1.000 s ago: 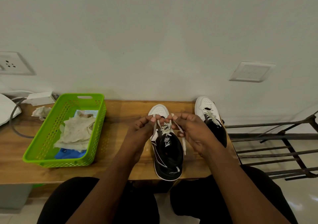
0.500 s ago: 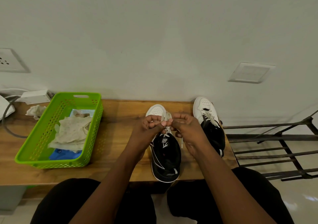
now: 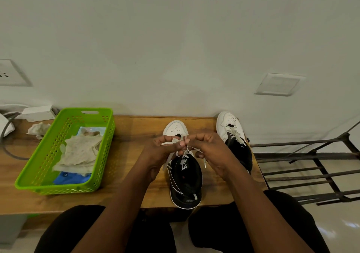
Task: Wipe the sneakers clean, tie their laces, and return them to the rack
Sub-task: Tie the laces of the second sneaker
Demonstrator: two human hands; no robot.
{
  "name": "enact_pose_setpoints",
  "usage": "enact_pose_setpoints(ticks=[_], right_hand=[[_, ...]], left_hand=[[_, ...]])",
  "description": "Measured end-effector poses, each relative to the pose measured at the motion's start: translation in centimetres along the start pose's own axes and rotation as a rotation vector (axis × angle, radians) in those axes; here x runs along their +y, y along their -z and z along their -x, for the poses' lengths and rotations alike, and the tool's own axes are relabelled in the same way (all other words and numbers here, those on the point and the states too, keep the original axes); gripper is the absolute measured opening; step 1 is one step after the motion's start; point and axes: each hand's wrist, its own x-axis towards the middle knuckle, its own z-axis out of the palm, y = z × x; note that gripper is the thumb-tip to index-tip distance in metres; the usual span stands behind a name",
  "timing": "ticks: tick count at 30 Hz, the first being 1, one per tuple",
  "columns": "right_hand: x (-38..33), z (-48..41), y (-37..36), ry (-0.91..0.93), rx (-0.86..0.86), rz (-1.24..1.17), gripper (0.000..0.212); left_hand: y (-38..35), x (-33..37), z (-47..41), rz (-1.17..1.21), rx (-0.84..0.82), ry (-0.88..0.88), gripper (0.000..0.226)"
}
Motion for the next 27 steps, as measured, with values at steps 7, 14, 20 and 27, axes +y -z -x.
enact_pose_setpoints(ticks=[7, 14, 20, 27], right_hand=[[1.2, -0.5, -0.8, -0.048, 0.183, -0.037, 0.017], [0.4, -0.2, 0.0, 0.045, -0.010, 0.407, 0.017], [0.1, 0.2, -0.9, 0.146, -0.016, 0.623, 0.017], [-0.2, 0.4, -0.1, 0.064, -0.131, 0.613, 0.011]], left_hand=[[-0.3, -0.4, 0.1, -0.315, 0.019, -0.237, 0.022], [-0.4, -0.6, -0.1, -0.301, 0.085, -0.283, 0.023], [-0.8, -1.1, -0.7, -0.593, 0.153, -0.488, 0.011], [-1.2, -1.4, -0.5, -0.598, 0.137, -0.470, 0.017]])
